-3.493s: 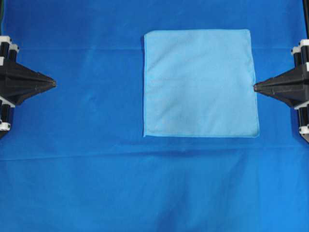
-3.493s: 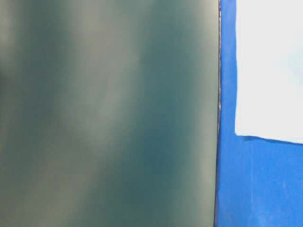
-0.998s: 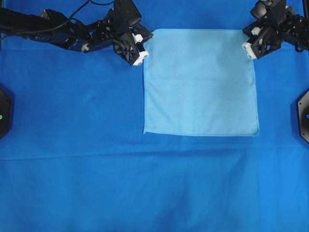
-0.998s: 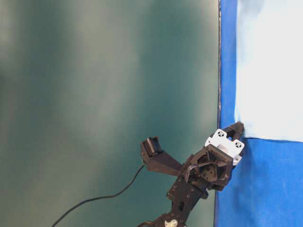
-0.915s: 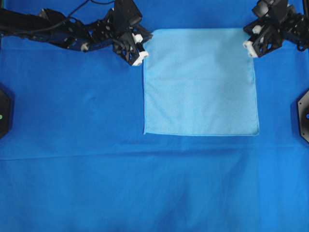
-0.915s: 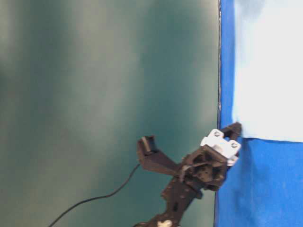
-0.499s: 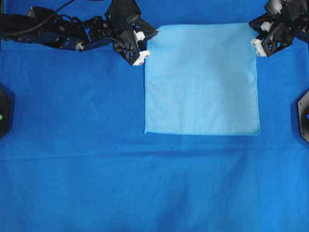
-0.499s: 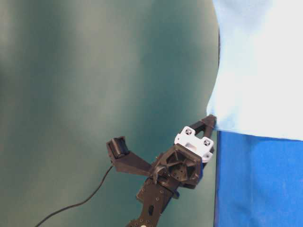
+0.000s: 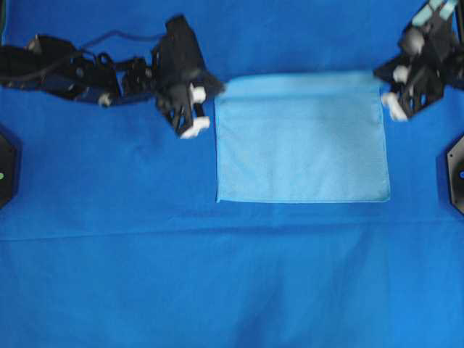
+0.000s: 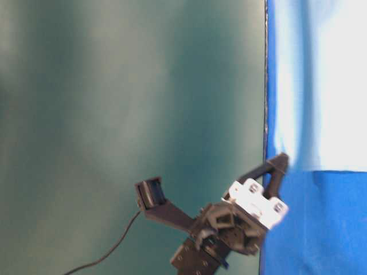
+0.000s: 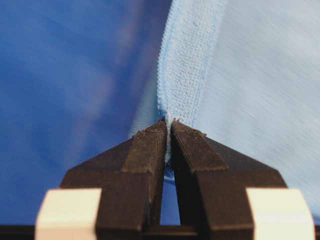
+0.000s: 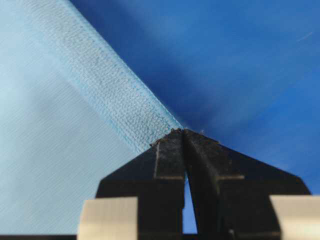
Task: Fold the light blue towel.
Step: 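Pull the far edge toward the near edge with both grippers, folding in half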
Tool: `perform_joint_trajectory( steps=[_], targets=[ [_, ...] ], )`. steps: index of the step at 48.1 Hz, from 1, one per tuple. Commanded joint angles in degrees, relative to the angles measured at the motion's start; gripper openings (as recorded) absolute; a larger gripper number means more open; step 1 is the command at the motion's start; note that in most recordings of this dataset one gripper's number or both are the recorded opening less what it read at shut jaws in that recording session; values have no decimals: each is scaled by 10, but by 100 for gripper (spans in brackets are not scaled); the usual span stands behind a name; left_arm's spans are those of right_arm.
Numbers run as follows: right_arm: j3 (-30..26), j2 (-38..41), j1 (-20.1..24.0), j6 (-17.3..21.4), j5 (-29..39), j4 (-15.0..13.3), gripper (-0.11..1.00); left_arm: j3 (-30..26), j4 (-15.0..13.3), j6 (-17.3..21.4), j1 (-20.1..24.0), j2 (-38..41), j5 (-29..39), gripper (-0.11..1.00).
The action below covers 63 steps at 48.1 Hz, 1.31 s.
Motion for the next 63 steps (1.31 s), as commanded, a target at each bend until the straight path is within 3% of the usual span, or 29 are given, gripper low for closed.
perform_joint_trajectory(
  steps=[1,19,30,37,56,59,63],
  targets=[
    [4,-23,33,19,23,9,2,6,2,-2,-23,-18,7,1],
    [24,-76,207,176,119,13,2,6,1,-11,-152,-11,18,1],
    [25,-74,304,246,135,13,2,0,1,-30,-192,-8,19,1],
    [25,-71,318,264,139,11,2,0,1,-32,-193,-7,18,1],
    [22,-51,318,265,122,1,2,-7,1,-31,-182,4,18,2],
    [19,-44,318,265,117,1,2,-6,1,-30,-182,3,18,6],
    [18,-39,318,265,106,2,2,-5,1,-29,-181,3,18,21]
  ],
)
